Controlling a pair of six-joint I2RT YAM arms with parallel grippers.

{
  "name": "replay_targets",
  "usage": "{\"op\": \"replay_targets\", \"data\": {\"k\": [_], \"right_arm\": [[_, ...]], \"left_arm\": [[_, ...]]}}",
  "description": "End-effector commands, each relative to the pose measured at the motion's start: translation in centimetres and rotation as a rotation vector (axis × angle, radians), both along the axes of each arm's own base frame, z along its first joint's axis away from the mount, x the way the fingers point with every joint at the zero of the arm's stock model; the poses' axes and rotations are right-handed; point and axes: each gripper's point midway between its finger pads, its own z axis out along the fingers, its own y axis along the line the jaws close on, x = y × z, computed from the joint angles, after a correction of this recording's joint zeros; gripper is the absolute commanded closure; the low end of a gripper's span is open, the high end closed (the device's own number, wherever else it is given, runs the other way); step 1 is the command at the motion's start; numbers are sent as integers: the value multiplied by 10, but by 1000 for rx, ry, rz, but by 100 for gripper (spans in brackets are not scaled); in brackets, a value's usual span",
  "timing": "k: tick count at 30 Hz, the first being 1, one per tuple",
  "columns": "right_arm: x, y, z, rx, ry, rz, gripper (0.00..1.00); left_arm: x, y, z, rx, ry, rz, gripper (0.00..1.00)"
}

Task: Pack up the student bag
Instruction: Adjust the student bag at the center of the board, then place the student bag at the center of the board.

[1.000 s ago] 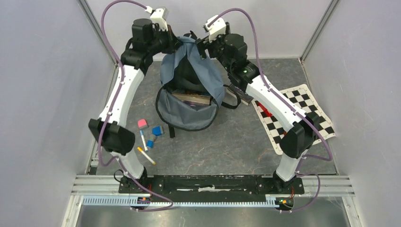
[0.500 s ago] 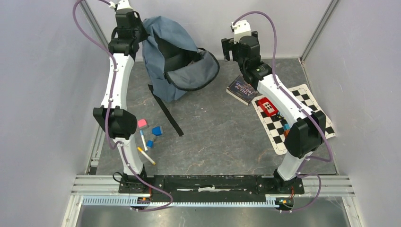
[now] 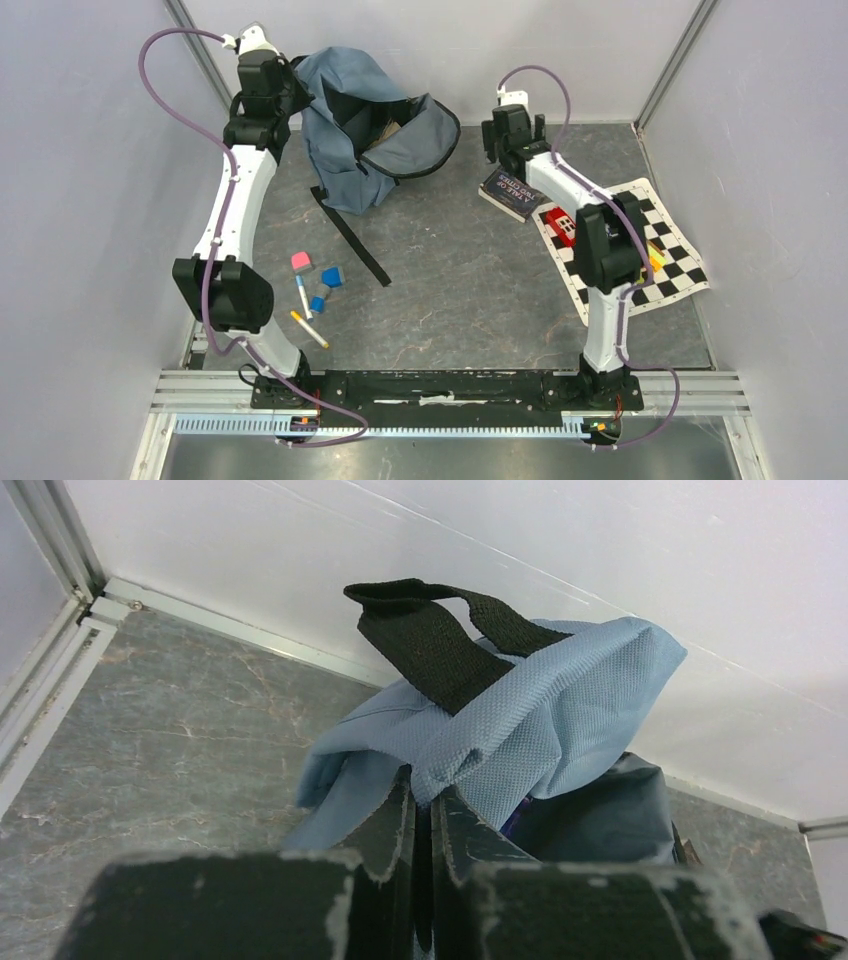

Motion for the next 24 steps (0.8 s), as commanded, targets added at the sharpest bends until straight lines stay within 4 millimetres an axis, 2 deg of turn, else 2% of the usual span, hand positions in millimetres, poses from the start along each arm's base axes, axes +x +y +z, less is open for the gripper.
{"op": "replay_targets", "data": {"k": [1,8,12,17,22,24], "right_arm": [[17,5,-19,-24,31,-51,2],[35,13,-54,-50,75,-43,2],[38,9,-77,-111,123,-51,2],[38,11,-106,-133,186,-29,2],[36,14,-126,-142,231,-19,2],[29,11,-133,-148,269,-27,9]], "left_arm": [[-14,0,-14,-37,34,-1,92],[-21,-5,-23,-45,57,-27,92],[-20,-8,-26,-49,66,-46,93],[-22,-9,-26,-36,72,-60,92],[-27,-10,-28,-30,86,-73,93],[-30,-10,-30,-26,90,-75,93]]}}
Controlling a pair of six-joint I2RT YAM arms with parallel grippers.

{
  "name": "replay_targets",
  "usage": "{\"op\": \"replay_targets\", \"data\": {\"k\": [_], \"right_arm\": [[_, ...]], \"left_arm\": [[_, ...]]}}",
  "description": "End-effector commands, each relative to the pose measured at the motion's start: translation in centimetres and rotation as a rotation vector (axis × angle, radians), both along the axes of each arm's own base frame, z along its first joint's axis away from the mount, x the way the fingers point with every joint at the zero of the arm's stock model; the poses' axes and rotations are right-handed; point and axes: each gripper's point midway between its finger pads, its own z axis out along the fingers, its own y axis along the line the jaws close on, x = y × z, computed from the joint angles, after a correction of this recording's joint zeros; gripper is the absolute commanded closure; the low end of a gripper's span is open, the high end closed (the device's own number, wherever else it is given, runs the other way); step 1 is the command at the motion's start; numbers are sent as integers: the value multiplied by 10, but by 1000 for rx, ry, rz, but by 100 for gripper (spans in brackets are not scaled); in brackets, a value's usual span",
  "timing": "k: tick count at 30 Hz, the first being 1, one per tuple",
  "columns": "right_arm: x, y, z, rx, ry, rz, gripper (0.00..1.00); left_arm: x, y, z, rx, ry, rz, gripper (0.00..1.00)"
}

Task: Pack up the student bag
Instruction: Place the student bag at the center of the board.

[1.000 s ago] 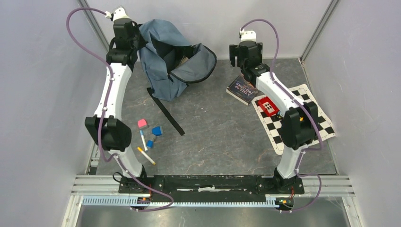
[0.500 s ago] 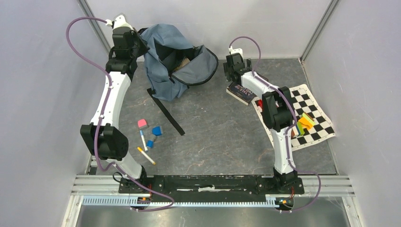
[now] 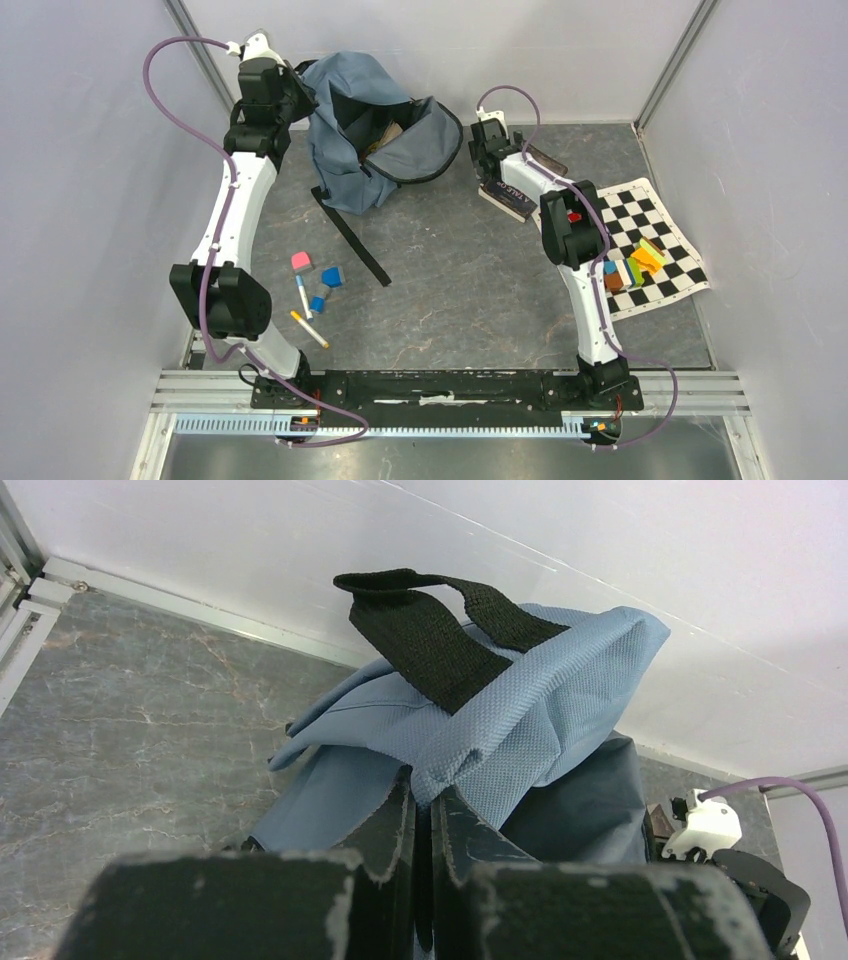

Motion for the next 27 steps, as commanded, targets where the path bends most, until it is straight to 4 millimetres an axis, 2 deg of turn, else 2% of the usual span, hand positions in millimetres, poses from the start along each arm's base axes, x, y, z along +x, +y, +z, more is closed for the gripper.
{"op": "replay_targets", "data": {"k": [1,8,13,17,21,23,24,26,27], "right_arm": [[-10,0,-10,-6,64,-6,16],[-64,2,-26,114,162,-5,64],[-85,5,-24,180,192,2,100],[-97,9,-5,225,167,50,100],[-114,13,27,271,96,134,100],[-125,16,45,301,50,180,100],[-132,18,47,314,44,209,100],[-143,20,57,336,21,243,100],[-149,21,62,351,8,259,100]], "left_arm": [[-20,5,-22,22,95,1,93],[-30,9,-24,30,91,18,92],[-39,12,-28,27,88,30,92],[-46,8,-30,21,90,13,91],[-51,-8,-31,7,77,-86,80],[-53,-22,-31,-10,63,-169,69],[-55,-31,-30,-22,53,-219,63],[-59,-46,-28,-37,37,-297,46],[-61,-54,-28,-30,35,-323,33]]}}
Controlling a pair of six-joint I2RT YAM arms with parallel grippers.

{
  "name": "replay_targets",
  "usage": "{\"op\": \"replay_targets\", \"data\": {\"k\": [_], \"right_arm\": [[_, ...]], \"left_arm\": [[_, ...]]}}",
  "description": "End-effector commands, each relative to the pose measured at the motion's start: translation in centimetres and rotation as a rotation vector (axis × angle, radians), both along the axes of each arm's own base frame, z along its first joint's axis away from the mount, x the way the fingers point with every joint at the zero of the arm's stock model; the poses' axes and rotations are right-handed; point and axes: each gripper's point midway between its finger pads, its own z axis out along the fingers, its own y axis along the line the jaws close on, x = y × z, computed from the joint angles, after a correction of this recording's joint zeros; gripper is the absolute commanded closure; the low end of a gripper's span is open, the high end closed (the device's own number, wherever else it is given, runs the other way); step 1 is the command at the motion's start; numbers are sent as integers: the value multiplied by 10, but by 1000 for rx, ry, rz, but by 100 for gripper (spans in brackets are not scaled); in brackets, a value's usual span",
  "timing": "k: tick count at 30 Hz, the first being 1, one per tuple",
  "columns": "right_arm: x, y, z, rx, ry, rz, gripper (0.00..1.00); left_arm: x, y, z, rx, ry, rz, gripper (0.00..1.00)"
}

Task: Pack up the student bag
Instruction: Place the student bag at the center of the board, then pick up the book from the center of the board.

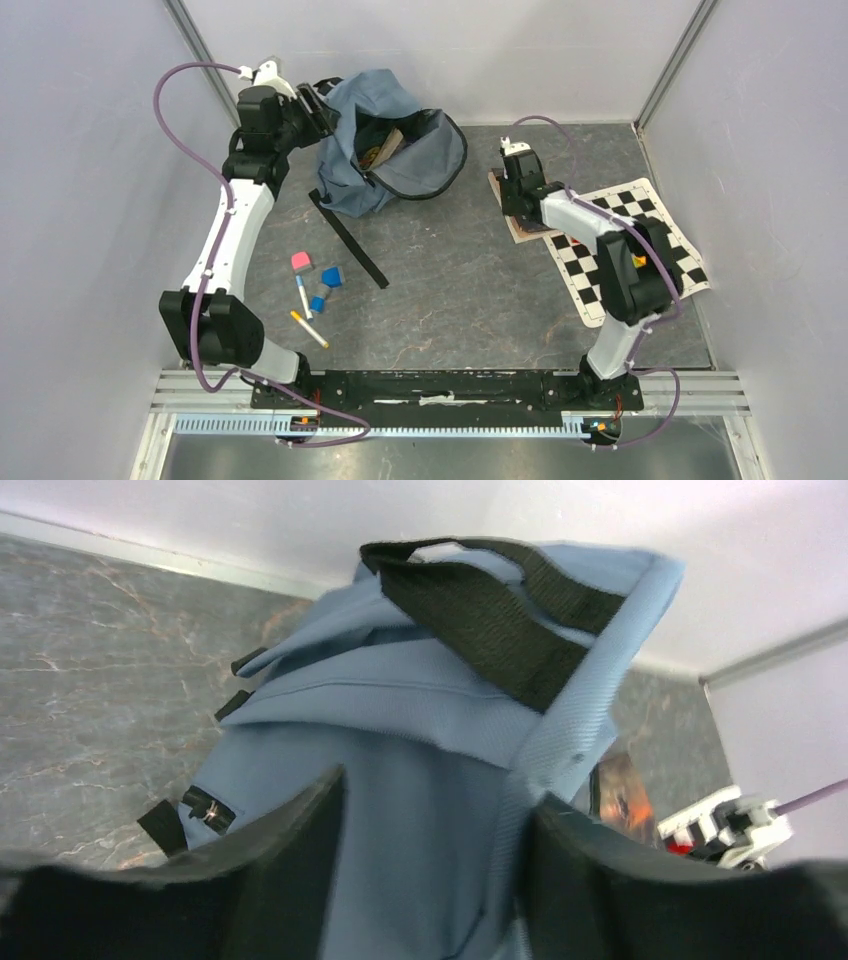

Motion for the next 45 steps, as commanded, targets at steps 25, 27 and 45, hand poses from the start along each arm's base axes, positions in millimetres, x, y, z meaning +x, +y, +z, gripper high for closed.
{"op": "replay_targets", "data": {"k": [25,27,45], "right_arm": [[40,-71,41,4,-141,70,4],[52,-73,35,15,-148,105,2],[146,-74,5,299,-183,-23,2]], "left_arm": [[-156,-220,-46,-190,161,-516,0],[-160,-241,-54,-209,187,-572,0],[-194,-370,-155,-115,388,-902,0]]}}
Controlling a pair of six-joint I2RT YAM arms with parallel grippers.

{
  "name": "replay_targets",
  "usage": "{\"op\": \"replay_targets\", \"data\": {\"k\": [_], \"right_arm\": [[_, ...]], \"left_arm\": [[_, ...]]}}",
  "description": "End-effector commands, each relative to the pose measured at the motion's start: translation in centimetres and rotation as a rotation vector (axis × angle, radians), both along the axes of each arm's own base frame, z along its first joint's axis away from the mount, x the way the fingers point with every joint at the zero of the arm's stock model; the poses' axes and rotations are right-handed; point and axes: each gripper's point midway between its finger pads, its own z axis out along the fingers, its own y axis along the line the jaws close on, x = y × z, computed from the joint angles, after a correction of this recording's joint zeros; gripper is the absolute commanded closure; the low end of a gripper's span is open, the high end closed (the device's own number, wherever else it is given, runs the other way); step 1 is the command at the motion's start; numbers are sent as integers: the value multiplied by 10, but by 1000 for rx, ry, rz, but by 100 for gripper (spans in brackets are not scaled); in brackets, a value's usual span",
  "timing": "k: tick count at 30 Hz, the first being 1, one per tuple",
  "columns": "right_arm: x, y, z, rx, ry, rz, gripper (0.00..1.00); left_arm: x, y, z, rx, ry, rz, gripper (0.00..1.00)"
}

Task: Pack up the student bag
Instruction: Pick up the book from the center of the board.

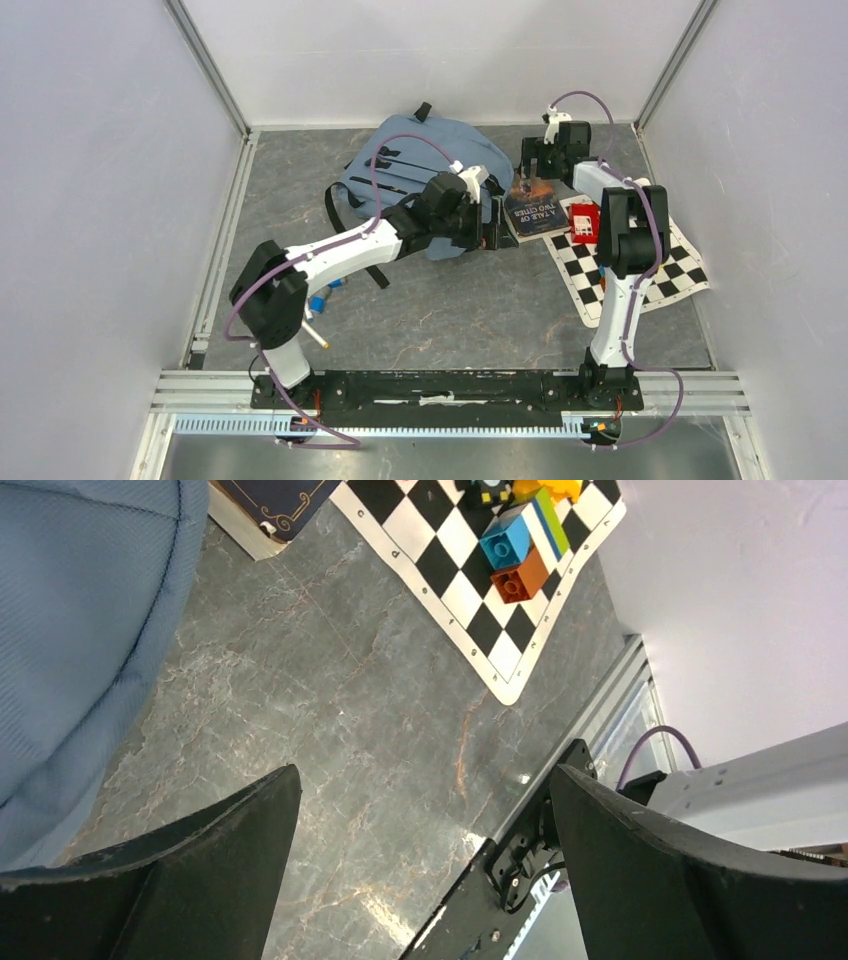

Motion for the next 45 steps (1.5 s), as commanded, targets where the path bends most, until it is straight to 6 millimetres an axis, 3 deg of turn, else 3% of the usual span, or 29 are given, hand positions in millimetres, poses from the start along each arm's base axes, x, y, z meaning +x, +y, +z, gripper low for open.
{"op": "replay_targets", "data": {"k": [1,6,10,14,17,19,22,25,29,32,36,40,45], "right_arm": [[38,9,11,128,-59,-103,2],[57,17,-7,104,-14,-134,2],[43,24,-23,20,76,-136,5],[-2,27,-29,-45,148,-179,11],[-46,26,-32,-33,205,-225,17],[-78,29,-39,4,246,-236,19],[-109,41,-35,65,269,-222,20],[-132,54,-30,89,284,-191,21],[-147,52,-14,75,266,-172,15],[-149,36,10,-9,212,-176,4],[-161,19,32,-76,171,-147,2],[-186,20,25,-8,208,-56,2],[-219,26,3,5,256,62,2]], "left_arm": [[3,-21,-7,1,-42,-74,0],[6,-24,-50,74,12,-69,0],[21,-19,-72,117,51,-6,0],[58,14,-97,148,117,165,0],[89,39,-103,124,121,271,0],[109,54,-103,133,97,327,0],[137,70,-101,115,82,397,0],[148,73,-94,97,62,406,0],[134,66,-85,70,81,351,0],[107,56,-79,81,87,296,0],[70,42,-75,93,148,264,0],[49,32,-81,62,259,289,0],[33,12,-89,19,390,313,0]]}}
